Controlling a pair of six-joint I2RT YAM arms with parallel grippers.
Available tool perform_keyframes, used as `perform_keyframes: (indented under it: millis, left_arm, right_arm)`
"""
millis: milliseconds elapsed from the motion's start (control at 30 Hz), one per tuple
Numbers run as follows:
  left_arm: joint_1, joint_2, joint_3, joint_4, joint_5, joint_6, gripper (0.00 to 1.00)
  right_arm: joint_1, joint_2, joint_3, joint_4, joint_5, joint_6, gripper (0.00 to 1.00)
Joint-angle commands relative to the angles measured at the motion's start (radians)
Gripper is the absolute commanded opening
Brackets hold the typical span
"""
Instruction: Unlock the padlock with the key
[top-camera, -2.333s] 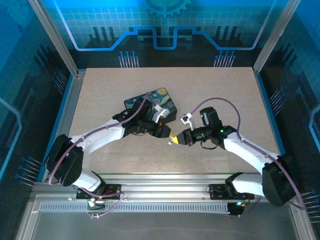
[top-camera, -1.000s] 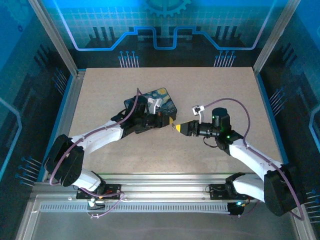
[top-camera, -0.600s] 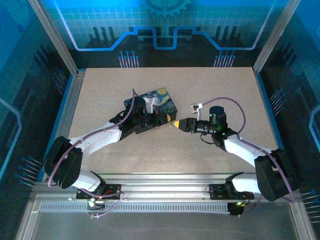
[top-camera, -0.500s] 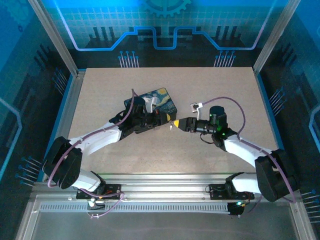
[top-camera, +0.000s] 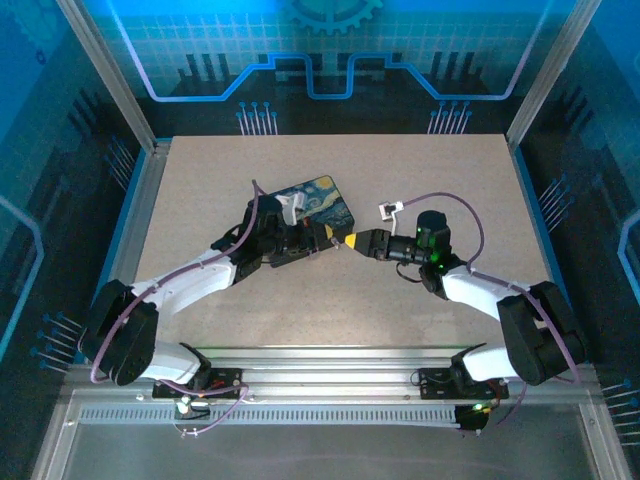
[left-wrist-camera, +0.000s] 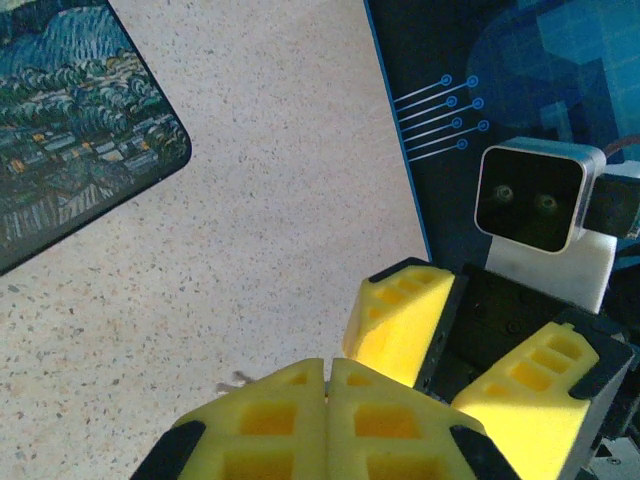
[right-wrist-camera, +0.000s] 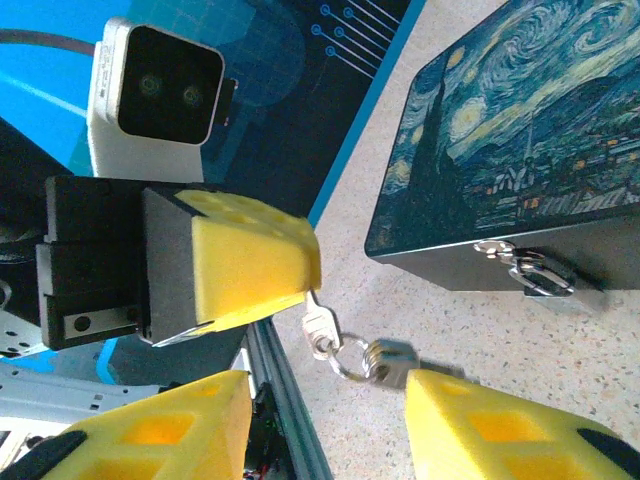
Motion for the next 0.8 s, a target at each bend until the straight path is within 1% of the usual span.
perform_keyframes:
  millis: [0,133,533,767]
  left_arm:
    - [0.01,-0.024,-0.01,0.037,0.009,-0.025,0.0]
    - [0.012,-0.018,-0.014,0.06,0.018,-0.039,0.0]
    - [0.011,-0.019,-0.007,0.051,0.025,-0.041,0.0]
    - [0.012,-0.021,-0.006,0.05,0.024,-0.042,0.0]
  right_arm:
    - [0.03,-0.001,0.028,0.045,-0.005,0.002,0.45]
    - [0.048,0.016,0.053,0.024,0.011,-0.012,0.44]
    - [0.068,0.101,0.091,0.073,0.006,0.007,0.39]
    - [0.078,0.111,0.094,0.108,-0.009,0.019,0.31]
